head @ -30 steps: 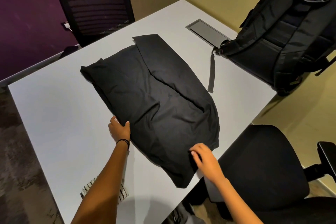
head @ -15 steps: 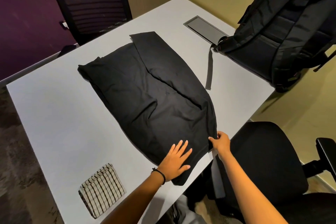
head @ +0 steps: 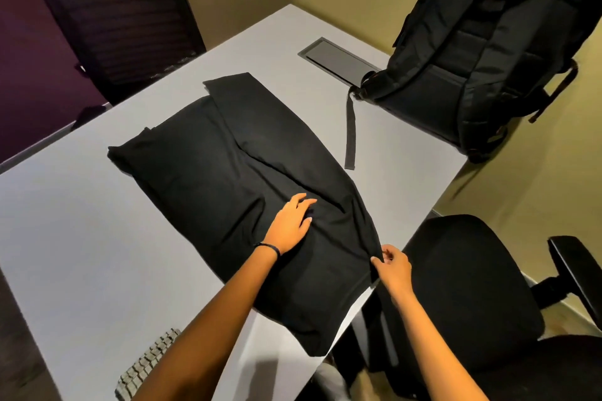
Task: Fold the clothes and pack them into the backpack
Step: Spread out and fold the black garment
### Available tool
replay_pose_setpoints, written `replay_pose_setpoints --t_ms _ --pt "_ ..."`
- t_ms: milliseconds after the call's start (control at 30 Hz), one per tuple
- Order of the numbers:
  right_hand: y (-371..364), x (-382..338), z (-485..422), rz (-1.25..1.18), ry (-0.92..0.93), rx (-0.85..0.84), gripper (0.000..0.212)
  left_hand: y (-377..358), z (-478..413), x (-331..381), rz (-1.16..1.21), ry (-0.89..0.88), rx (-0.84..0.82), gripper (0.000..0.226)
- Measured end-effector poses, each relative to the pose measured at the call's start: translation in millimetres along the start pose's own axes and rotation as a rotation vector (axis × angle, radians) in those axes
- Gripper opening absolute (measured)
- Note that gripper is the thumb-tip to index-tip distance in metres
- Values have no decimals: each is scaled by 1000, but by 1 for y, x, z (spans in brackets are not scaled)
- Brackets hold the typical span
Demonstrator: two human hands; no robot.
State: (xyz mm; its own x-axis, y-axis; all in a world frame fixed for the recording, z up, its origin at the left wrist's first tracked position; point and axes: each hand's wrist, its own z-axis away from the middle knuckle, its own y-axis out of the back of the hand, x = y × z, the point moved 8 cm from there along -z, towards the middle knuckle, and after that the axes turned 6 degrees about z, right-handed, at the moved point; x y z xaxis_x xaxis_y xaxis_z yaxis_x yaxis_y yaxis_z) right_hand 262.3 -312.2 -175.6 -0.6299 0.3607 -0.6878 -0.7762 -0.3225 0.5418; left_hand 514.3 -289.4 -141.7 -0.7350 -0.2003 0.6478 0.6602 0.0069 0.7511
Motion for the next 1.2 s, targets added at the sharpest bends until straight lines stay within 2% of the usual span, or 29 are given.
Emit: replay_pose_setpoints --t_ms 300,433,633,800,933,1033,1100,1200 --pt "-9 -12 -20 -41 -20 -79 28 61 -58 -71 39 231 65 45" --pt "-14 -34 -36 22 13 -71 32 101 -80 -115 68 319 129 45" --pt "-27 -68 -61 286 111 -51 24 150 -111 -166 100 396 195 46" --pt "-38 -79 -76 448 105 -41 17 174 -131 -190 82 407 225 46" --pt "-34 -78 -73 440 99 2 9 173 -136 -186 77 367 229 45" --pt "-22 -77 -58 359 138 85 10 155 -142 -167 35 263 183 45" --pt "-13 -76 -46 293 181 146 10 137 -151 -144 -52 154 124 46" --pt "-3 -66 -37 266 204 190 8 105 -165 -91 -169 -109 10 52"
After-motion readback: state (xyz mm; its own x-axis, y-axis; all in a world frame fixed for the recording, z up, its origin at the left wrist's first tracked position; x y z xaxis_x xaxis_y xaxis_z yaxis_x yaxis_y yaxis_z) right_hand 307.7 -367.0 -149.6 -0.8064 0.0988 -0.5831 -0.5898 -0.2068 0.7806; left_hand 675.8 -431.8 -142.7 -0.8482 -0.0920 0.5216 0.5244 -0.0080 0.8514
